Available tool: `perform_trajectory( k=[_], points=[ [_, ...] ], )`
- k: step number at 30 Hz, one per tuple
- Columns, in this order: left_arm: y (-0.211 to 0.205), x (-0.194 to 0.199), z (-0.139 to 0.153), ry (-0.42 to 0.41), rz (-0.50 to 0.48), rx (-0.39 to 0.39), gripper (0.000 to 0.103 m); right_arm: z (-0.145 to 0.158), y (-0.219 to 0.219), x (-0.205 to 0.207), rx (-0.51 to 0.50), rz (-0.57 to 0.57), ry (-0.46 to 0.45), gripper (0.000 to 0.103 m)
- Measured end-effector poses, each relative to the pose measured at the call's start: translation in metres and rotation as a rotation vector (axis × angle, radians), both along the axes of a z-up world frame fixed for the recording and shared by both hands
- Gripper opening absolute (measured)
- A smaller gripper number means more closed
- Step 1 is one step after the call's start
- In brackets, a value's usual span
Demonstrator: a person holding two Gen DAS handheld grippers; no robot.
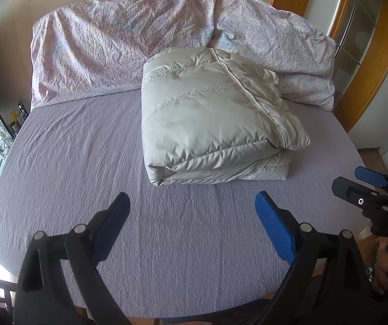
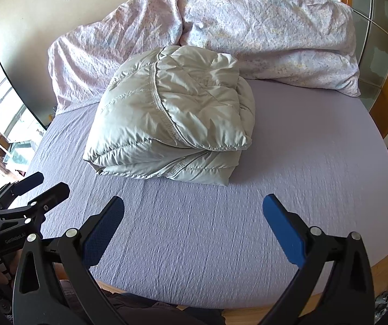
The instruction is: Fold large clothes
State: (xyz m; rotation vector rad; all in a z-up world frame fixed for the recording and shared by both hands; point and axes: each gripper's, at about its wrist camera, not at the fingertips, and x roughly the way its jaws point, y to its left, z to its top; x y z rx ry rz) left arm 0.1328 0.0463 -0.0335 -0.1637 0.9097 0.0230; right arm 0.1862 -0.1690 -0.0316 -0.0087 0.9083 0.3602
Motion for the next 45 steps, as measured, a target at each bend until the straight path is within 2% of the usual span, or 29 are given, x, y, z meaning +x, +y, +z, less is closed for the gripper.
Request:
perform_trajectory(
  k=[45],
  points=[
    [0.0007, 0.0038, -0.0014, 0.008, 0.006, 0.000, 0.093, -0.0038, 0.0018, 0.0048, 0.009, 0.006, 0.005, 0.102]
  ],
)
